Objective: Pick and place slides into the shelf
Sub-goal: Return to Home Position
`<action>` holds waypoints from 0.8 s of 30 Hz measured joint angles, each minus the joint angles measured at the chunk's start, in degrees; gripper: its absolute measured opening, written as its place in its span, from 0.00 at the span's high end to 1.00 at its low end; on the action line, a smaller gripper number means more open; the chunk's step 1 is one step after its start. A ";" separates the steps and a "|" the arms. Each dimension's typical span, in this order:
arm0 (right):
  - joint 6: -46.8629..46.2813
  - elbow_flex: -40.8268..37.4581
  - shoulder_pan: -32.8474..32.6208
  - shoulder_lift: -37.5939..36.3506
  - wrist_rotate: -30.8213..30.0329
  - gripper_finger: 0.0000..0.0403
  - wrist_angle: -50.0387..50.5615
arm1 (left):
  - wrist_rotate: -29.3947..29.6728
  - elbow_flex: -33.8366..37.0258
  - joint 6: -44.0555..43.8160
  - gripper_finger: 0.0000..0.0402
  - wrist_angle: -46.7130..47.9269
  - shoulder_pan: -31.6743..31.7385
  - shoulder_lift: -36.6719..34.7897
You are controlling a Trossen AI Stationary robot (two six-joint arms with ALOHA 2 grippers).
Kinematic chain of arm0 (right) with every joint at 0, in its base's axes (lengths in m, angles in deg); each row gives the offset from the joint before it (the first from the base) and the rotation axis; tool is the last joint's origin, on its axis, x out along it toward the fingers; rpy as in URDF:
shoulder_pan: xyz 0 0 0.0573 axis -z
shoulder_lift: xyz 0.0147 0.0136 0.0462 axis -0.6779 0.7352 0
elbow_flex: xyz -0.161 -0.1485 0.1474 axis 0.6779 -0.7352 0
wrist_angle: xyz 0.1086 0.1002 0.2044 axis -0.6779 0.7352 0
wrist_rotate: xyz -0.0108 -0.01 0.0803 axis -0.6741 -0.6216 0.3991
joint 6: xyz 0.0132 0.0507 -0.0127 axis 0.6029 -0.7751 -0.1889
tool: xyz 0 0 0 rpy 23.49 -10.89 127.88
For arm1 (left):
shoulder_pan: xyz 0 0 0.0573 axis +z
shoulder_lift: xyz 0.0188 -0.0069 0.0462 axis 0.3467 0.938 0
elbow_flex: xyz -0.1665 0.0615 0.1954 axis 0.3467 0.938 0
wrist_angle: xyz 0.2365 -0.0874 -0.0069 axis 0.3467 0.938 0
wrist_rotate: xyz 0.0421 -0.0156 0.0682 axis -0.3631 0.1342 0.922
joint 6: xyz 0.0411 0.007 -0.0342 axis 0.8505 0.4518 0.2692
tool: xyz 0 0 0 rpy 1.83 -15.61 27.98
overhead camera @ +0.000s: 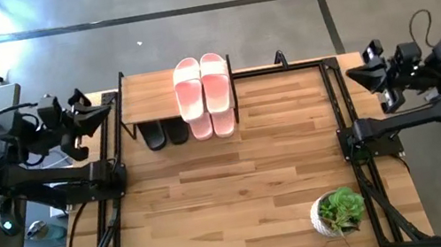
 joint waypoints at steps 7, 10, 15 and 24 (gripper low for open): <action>-3.79 -8.35 0.00 -7.70 -2.87 1.00 -1.44 | 1.64 4.66 -1.04 1.00 0.88 0.00 -6.34; -5.34 -11.16 0.00 -10.10 -3.02 1.00 -2.04 | 2.87 6.53 -1.97 1.00 2.18 0.00 -9.50; -6.16 -15.15 0.00 -13.74 -3.54 1.00 -4.95 | 4.63 10.00 -3.23 1.00 3.15 0.00 -14.76; -8.86 -20.85 0.00 -18.34 -4.47 1.00 -9.00 | 7.08 16.50 -5.17 1.00 2.95 0.00 -24.05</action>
